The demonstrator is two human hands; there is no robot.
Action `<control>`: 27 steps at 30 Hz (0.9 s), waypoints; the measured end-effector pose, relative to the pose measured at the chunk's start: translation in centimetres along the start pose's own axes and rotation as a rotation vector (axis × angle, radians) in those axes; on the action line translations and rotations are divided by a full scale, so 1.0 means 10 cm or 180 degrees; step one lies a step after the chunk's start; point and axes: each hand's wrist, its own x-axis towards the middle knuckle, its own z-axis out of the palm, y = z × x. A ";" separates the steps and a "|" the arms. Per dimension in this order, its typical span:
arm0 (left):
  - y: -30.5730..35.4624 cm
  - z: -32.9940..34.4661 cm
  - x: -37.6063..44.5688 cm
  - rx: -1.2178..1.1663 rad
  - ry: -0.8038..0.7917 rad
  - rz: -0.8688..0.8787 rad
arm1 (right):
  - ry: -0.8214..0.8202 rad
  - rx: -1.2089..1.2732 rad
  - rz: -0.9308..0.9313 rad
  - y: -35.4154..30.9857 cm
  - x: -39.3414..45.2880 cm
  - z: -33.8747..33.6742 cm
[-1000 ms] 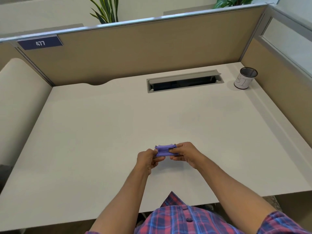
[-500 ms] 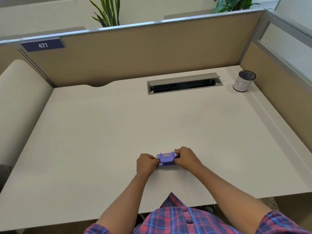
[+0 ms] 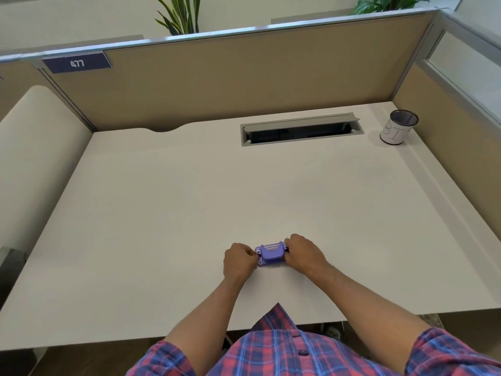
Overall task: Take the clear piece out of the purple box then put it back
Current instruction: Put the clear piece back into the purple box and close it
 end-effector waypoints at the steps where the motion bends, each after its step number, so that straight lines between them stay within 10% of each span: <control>1: -0.01 0.00 -0.01 0.0018 0.0008 0.0028 | 0.0020 -0.0011 -0.0019 0.01 0.00 0.01; 27: -0.13 0.05 -0.01 0.0001 0.0161 0.0272 | 0.0372 0.0038 -0.0230 0.11 -0.03 0.14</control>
